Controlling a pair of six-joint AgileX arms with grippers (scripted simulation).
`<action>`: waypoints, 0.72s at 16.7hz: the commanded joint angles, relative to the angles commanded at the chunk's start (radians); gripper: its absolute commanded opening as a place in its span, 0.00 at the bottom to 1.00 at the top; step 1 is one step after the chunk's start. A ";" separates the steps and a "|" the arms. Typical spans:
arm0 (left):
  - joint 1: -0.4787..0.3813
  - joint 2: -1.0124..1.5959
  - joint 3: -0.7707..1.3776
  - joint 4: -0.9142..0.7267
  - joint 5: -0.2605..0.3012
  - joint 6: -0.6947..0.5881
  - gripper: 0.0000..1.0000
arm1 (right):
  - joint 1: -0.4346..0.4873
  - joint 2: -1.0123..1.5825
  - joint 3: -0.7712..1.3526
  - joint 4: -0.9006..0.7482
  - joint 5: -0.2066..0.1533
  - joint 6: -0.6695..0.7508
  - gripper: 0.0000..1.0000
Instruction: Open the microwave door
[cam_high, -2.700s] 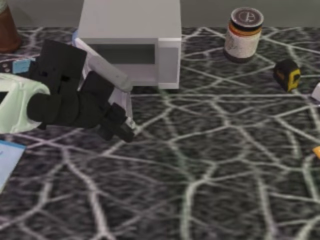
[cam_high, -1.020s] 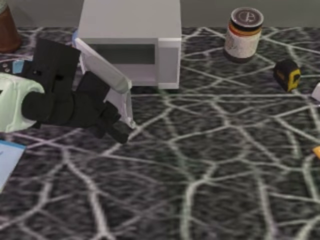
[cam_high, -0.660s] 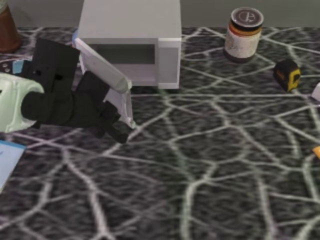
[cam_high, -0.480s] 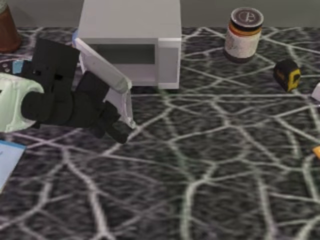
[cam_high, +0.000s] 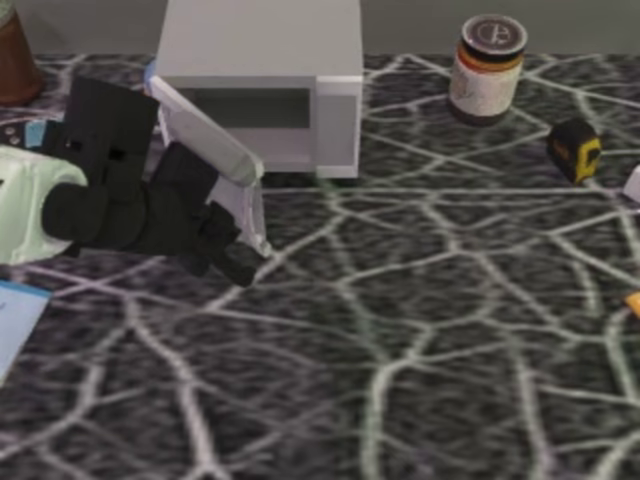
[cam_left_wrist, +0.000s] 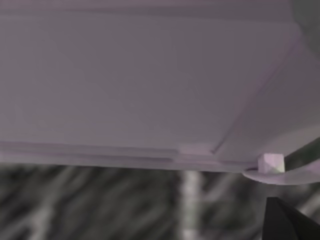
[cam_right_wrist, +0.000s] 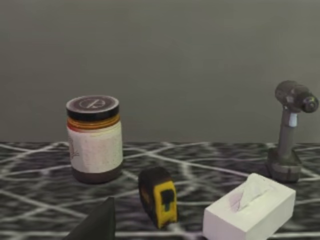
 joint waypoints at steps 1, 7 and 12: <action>0.000 0.000 0.000 0.000 0.000 0.000 0.00 | 0.000 0.000 0.000 0.000 0.000 0.000 1.00; 0.000 0.000 0.000 0.000 0.000 0.000 0.45 | 0.000 0.000 0.000 0.000 0.000 0.000 1.00; 0.000 0.000 0.000 0.000 0.000 0.000 0.83 | 0.000 0.000 0.000 0.000 0.000 0.000 1.00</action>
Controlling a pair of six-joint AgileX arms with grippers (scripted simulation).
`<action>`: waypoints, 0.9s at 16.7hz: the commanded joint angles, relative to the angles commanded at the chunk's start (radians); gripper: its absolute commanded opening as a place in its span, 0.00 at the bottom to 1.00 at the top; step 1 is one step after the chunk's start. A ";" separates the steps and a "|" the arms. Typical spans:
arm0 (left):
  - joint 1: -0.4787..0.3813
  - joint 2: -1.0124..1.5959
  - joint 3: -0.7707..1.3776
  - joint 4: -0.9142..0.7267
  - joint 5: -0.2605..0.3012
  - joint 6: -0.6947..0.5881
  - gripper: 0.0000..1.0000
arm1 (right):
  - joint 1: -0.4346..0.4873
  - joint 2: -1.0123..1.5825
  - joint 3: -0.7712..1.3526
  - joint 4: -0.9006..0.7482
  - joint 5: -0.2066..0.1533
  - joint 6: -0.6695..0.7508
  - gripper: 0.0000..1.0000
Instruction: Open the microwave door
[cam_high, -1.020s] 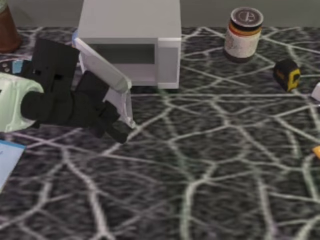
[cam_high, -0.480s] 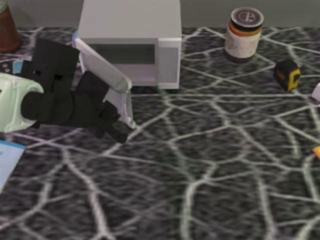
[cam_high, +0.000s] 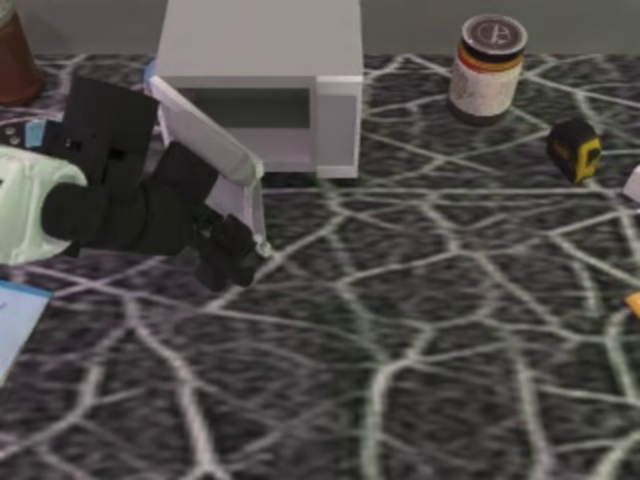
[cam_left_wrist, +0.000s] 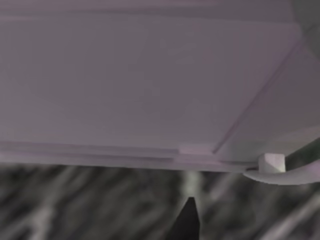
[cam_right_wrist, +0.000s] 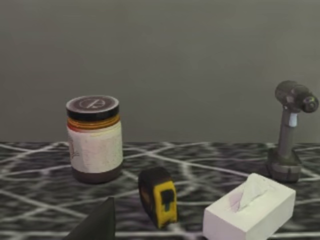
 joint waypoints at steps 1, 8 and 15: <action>0.000 0.000 0.000 0.000 0.000 0.000 0.90 | 0.000 0.000 0.000 0.000 0.000 0.000 1.00; 0.000 0.000 0.000 0.000 0.000 0.000 1.00 | 0.000 0.000 0.000 0.000 0.000 0.000 1.00; -0.011 -0.074 -0.015 -0.057 -0.017 -0.012 1.00 | 0.000 0.000 0.000 0.000 0.000 0.000 1.00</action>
